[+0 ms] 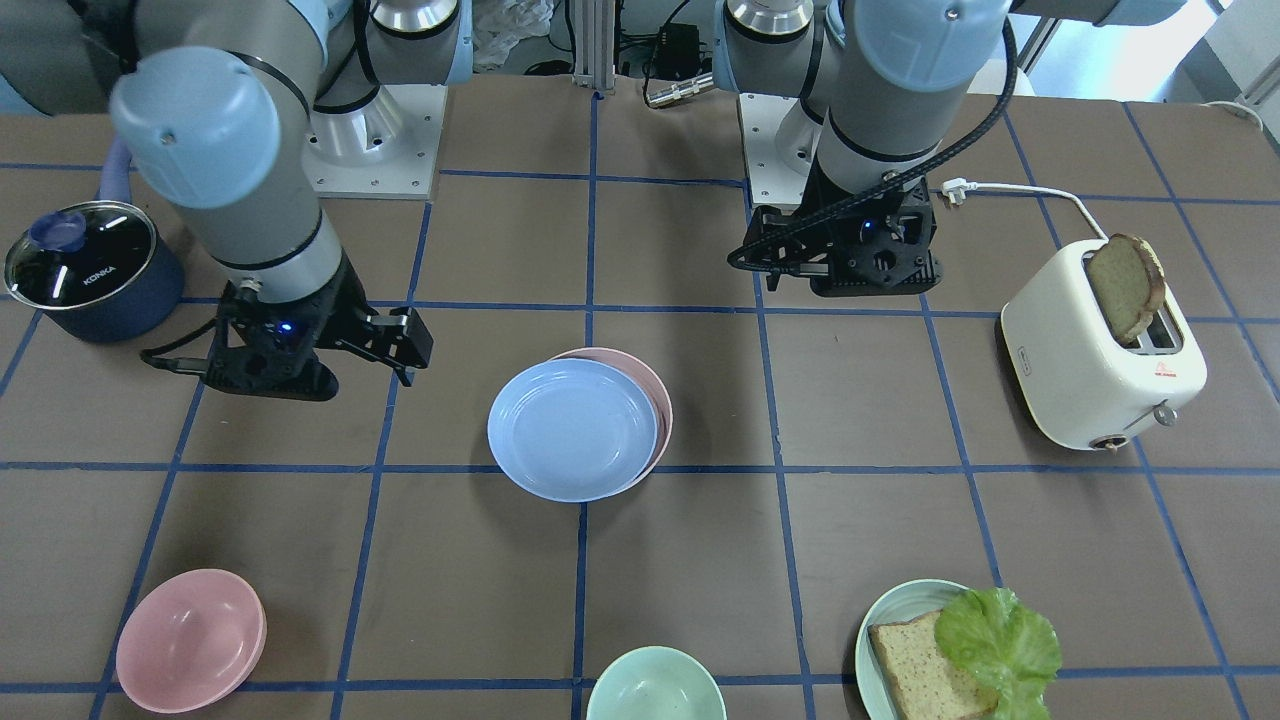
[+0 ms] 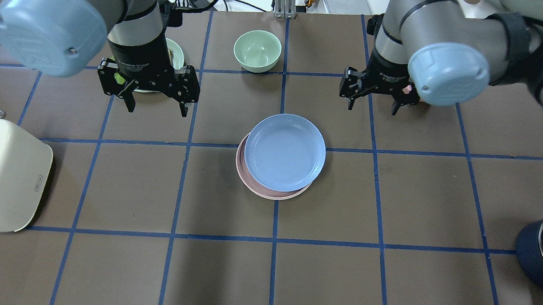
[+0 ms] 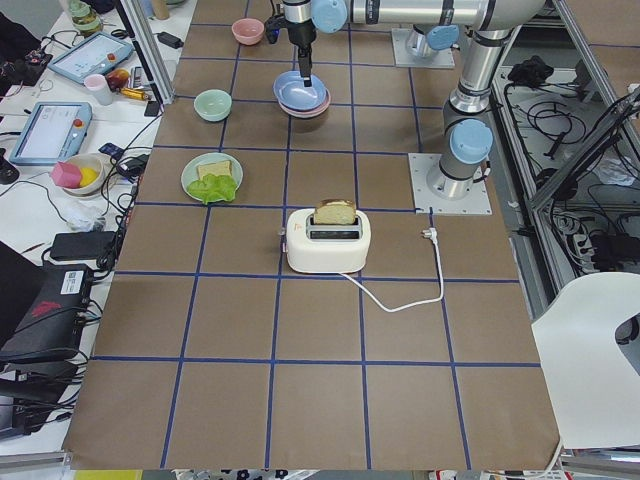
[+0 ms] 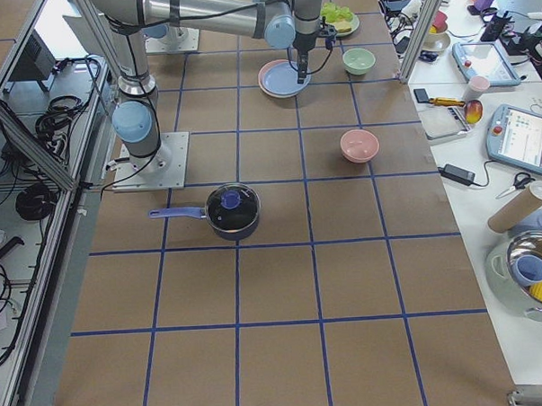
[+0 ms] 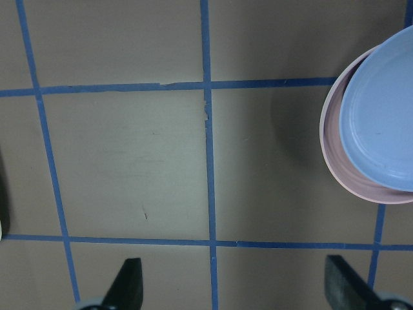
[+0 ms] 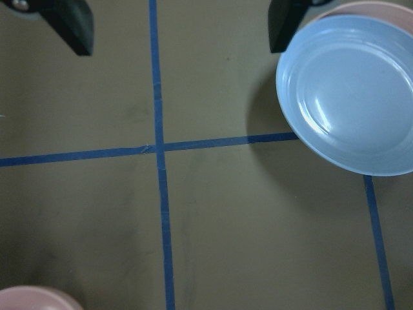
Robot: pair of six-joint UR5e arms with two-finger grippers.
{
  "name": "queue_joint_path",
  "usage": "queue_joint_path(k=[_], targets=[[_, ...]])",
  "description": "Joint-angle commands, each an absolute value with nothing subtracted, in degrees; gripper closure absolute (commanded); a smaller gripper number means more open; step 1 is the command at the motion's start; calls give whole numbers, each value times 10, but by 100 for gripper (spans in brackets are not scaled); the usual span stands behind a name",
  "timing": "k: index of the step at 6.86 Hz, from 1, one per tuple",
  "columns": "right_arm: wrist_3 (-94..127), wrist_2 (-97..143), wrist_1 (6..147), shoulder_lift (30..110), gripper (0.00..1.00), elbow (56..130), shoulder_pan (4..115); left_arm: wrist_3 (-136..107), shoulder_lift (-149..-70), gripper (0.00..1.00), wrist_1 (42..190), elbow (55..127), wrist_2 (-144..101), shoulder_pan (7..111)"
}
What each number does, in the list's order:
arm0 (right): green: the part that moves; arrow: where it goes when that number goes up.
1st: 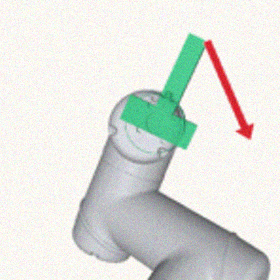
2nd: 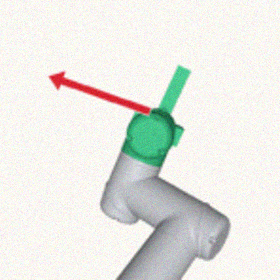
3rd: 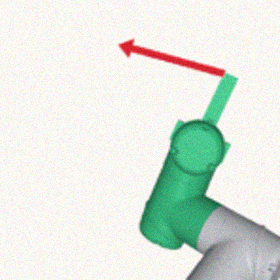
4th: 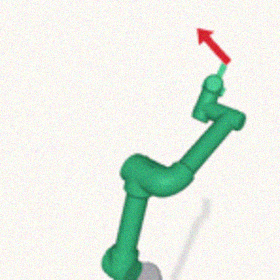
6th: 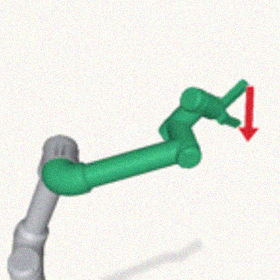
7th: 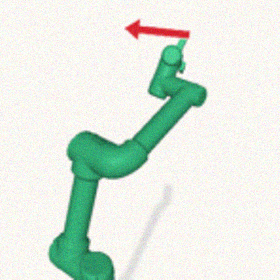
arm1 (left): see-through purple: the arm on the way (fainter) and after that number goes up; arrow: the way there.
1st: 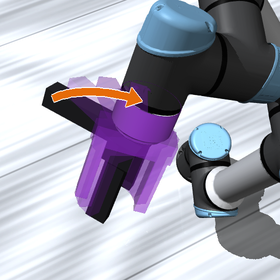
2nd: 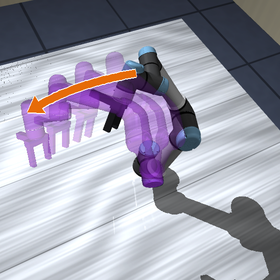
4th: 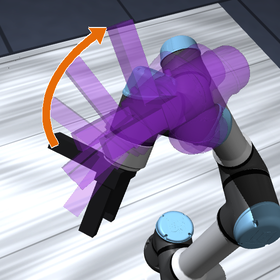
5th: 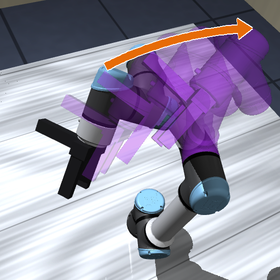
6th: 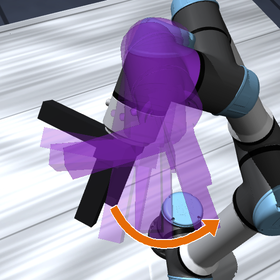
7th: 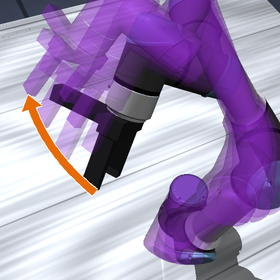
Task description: Stack three plates with pink and blue
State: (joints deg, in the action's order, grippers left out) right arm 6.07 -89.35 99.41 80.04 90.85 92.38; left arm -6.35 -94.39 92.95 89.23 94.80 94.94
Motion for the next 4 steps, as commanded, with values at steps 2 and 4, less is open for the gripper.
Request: queue_joint_path(k=[2, 4], targets=[[-54, -893, 940, 873, 0, 885, 888, -44, -929, 0, 892, 888, 945, 942], [-54, -891, 937, 879, 0, 888, 887, -32, -930, 0, 892, 888, 945, 940]])
